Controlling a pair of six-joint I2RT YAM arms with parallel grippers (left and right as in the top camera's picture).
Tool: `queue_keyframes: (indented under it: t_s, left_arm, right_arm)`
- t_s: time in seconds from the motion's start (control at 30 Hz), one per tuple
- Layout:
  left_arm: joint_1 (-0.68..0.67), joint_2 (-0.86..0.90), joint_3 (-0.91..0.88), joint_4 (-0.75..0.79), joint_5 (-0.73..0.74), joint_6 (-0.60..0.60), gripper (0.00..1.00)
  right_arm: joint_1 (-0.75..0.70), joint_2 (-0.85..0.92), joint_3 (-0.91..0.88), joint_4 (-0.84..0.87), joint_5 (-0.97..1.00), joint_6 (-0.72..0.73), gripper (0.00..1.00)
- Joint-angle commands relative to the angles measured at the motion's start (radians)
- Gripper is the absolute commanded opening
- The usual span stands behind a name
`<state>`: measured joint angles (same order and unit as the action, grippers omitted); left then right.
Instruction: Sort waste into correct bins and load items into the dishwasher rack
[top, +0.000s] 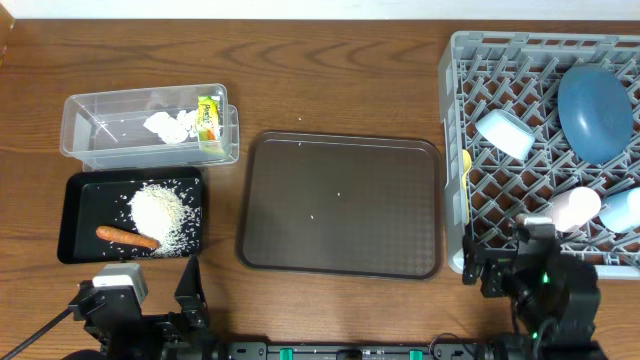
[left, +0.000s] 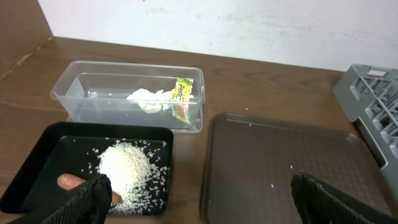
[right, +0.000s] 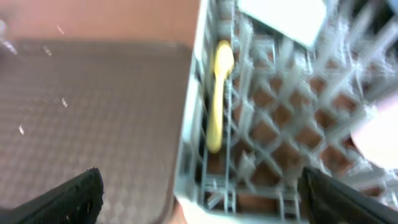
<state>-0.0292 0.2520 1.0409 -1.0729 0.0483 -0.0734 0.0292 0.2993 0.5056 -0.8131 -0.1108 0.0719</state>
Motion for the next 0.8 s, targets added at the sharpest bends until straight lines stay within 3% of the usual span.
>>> queue_keyframes:
  t_s: [0.0, 0.2, 0.53, 0.77]
  left_arm:
    - [0.0, -0.006, -0.006, 0.0, -0.008, 0.01, 0.94]
    - [0.0, -0.006, -0.006, 0.001, -0.008, 0.01, 0.94]
    - [0.0, -0.006, -0.006, 0.0, -0.008, 0.01, 0.94]
    - [0.0, -0.006, -0.006, 0.0, -0.008, 0.01, 0.94]
  right_arm:
    - [0.028, -0.116, -0.093, 0.1, 0.01, 0.001, 0.99]
    - [0.05, -0.281, -0.298, 0.448, 0.01, 0.001, 0.99]
    - [0.081, -0.294, -0.488, 0.831, 0.01, -0.176, 0.99]
    - [0.08, -0.294, -0.5, 0.742, 0.01, -0.212, 0.99]
